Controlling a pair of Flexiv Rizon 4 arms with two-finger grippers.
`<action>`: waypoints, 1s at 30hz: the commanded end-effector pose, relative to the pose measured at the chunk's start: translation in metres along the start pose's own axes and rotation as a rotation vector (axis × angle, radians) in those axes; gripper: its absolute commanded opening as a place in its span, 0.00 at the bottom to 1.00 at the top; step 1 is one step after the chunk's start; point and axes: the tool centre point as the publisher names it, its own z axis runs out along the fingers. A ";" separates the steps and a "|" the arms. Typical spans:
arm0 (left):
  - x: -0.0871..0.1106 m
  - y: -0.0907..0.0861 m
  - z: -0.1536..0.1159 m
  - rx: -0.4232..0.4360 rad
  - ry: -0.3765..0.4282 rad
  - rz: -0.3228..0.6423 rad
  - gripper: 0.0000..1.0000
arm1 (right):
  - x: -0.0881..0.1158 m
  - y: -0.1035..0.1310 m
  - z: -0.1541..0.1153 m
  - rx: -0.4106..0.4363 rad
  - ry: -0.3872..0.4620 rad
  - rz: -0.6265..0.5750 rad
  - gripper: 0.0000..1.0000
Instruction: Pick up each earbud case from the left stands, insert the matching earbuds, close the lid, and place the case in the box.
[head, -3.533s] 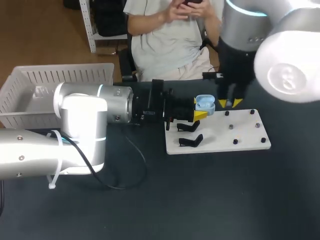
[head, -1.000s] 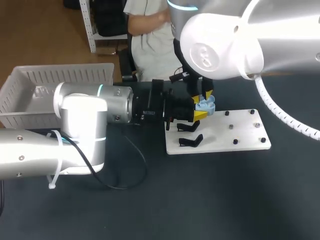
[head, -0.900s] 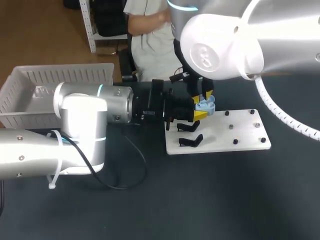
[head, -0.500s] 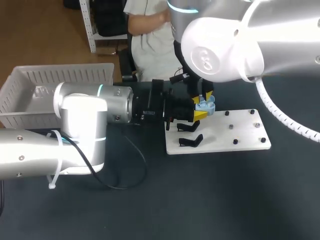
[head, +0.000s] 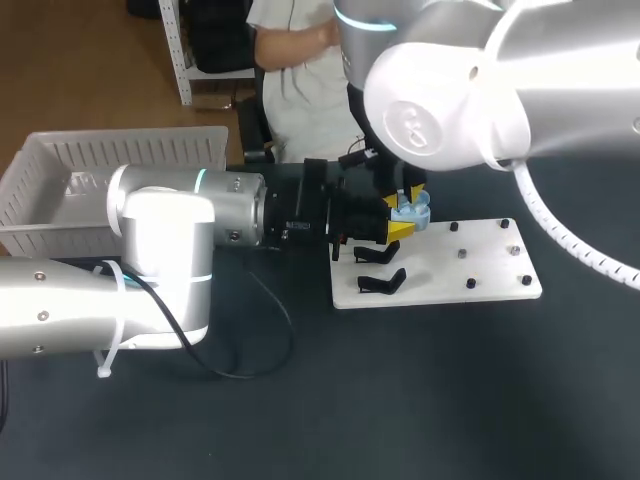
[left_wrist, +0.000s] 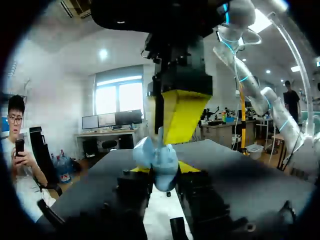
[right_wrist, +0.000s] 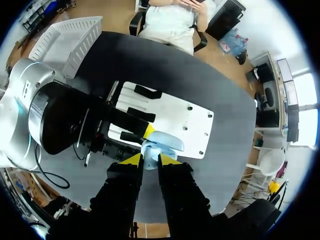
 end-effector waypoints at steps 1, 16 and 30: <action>0.000 -0.001 0.000 -0.005 0.001 0.001 0.00 | 0.005 -0.002 0.002 -0.001 -0.016 0.004 0.00; 0.000 -0.001 0.000 -0.005 0.001 0.001 0.00 | 0.004 -0.004 0.006 0.009 -0.029 0.014 0.00; 0.000 -0.001 0.000 -0.005 0.001 0.001 0.00 | 0.004 -0.004 0.008 0.011 -0.042 0.018 0.00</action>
